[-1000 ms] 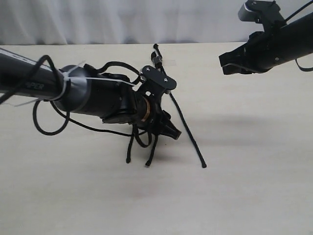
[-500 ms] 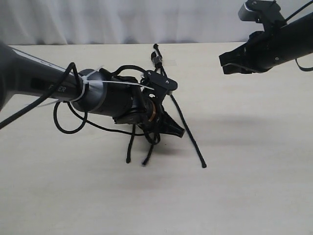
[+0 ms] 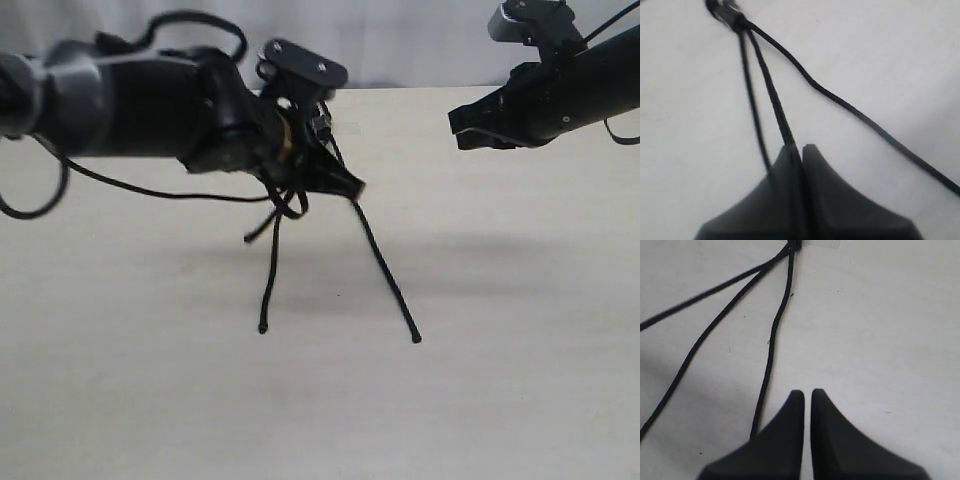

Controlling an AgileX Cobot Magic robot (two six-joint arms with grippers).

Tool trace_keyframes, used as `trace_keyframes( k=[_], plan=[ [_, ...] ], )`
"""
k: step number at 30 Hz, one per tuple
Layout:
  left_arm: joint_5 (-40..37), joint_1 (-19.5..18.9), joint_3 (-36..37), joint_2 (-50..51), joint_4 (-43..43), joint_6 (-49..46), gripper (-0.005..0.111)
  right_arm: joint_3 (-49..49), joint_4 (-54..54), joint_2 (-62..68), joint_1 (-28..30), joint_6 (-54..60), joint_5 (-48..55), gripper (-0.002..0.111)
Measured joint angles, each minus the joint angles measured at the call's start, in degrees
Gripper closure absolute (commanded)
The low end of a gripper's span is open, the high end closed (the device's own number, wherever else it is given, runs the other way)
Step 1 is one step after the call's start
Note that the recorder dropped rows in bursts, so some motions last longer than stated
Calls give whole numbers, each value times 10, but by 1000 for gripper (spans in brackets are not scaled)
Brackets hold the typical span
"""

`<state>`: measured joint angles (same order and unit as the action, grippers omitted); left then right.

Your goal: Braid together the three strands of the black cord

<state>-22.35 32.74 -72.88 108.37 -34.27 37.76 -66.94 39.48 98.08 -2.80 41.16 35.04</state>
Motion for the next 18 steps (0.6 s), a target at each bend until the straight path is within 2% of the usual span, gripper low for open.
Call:
trace_keyframes(
  k=[4,10,14,18],
  plan=[
    [-47,-46,-1,-37,0,-14,107,0,0,0,0,0,-1,104],
    [-75,-130,6,-29,4,-16,107,0,0,0,0,0,-2,104],
    [-77,-154,14,-7,25,-16,107,0,0,0,0,0,-2,104],
    [-78,-157,15,9,57,-18,107,0,0,0,0,0,-2,104]
  ],
)
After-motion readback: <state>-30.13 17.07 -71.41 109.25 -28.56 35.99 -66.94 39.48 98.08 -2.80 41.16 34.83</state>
